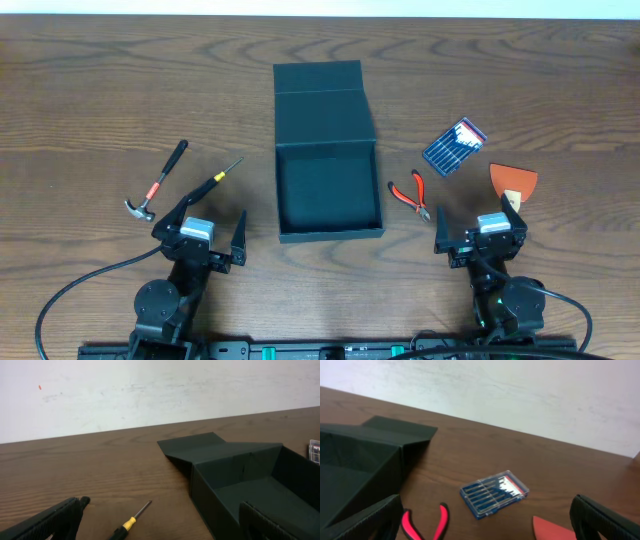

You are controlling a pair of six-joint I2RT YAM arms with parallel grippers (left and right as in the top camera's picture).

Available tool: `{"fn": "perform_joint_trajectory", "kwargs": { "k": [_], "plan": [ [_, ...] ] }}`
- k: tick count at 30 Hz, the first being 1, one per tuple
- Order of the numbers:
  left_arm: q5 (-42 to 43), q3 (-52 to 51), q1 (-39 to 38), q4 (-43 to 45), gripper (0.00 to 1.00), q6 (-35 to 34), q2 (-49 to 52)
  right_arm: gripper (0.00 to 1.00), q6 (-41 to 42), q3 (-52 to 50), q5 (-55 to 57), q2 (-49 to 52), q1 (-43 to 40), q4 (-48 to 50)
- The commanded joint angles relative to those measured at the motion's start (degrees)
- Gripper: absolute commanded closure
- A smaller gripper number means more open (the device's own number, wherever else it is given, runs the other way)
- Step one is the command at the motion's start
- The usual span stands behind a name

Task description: Pack container

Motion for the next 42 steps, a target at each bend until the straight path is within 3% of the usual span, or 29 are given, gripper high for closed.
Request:
{"fn": "perform_joint_trajectory", "kwargs": {
  "k": [1, 5, 10, 12, 16, 24, 29, 35, 42],
  "plan": [
    [0.66, -0.76, -0.04, -2.16, 0.01, -0.72, -0.35, 0.01, 4.57, -0.37, -0.02, -0.24, -0.39, 0.24],
    [0.50, -0.79, -0.02, -2.21, 0.02, -3.72, -0.07, 0.01, 11.30, -0.24, -2.43, 0.02, -0.52, 1.22],
    [-2.93, 0.26, -0.02, -3.52, 0.01, -24.06, 1.92, 0.01, 17.42, 4.20, -3.30, 1.36, -0.59, -1.46],
    [-1.79, 2.08, -0.02, -5.51, 0.02, -27.47, 3.56, 0.01, 17.66, 9.81, -3.28, 3.58, -0.59, -6.56],
    [0.57, 8.70, -0.02, -11.32, 0.02, -27.56, 8.85, 0.01, 17.40, 24.76, -2.58, 13.53, -1.64, -18.75],
    [2.58, 29.79, -0.02, -25.35, 0.02, -24.85, 24.57, 0.01, 15.41, 63.95, -3.87, 43.80, -4.61, -59.47],
    [2.54, 40.83, 0.04, -35.82, 0.01, -24.39, 35.58, 0.01, 14.60, 84.52, -4.66, 57.40, -4.68, -78.95],
    [2.56, 44.96, 0.15, -41.83, 0.02, -24.26, 44.54, 0.01, 23.37, 91.93, 8.41, 66.88, -9.38, -85.05],
    [2.49, 44.96, 0.15, -42.03, 0.01, -21.59, 46.12, 0.01, 13.33, 90.38, 5.25, 79.06, -19.78, -84.02]
  ]
}}
